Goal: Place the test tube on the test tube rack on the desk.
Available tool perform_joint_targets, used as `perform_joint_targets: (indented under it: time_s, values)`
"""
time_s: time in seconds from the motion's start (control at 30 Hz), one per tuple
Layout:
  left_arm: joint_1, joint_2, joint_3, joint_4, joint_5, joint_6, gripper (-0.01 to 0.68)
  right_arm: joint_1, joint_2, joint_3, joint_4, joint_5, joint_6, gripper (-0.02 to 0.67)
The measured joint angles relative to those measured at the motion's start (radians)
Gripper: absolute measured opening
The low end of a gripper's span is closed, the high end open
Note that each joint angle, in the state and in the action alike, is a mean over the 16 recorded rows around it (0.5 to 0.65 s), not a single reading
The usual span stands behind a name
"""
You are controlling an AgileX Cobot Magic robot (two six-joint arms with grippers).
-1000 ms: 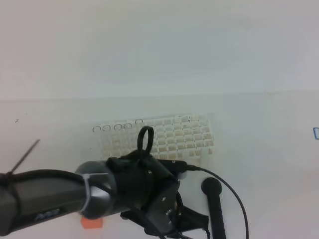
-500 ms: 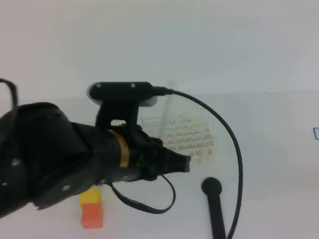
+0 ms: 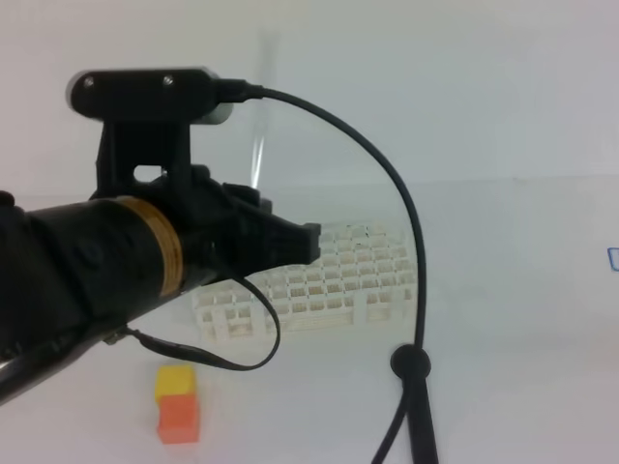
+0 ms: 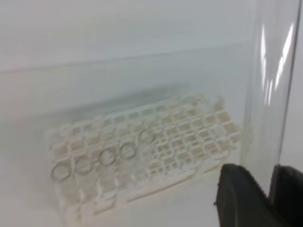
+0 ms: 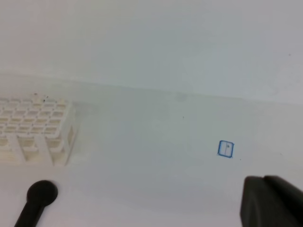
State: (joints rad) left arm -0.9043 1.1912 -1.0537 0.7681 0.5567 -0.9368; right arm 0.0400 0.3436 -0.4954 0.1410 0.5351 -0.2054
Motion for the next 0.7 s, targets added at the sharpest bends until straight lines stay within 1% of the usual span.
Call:
perform_joint_targets:
  time_s: [0.17, 0.4, 0.57, 0.7]
  values:
    - [0.0, -0.001, 0.0, 0.029, -0.042, 0.026, -0.001, 0.0, 0.0, 0.0, 0.001, 0.0, 0.0, -0.001]
    - [0.001, -0.001, 0.0, 0.116, -0.075, 0.055, -0.001, 0.0, 0.0, 0.0, 0.001, 0.0, 0.0, -0.001]
    - [0.008, -0.001, 0.0, 0.179, -0.065, 0.021, -0.001, 0.0, 0.0, 0.0, 0.001, 0.0, 0.0, -0.001]
    - [0.038, -0.002, 0.0, 0.208, -0.034, -0.015, -0.001, 0.0, 0.0, 0.0, 0.001, 0.003, 0.0, -0.001]
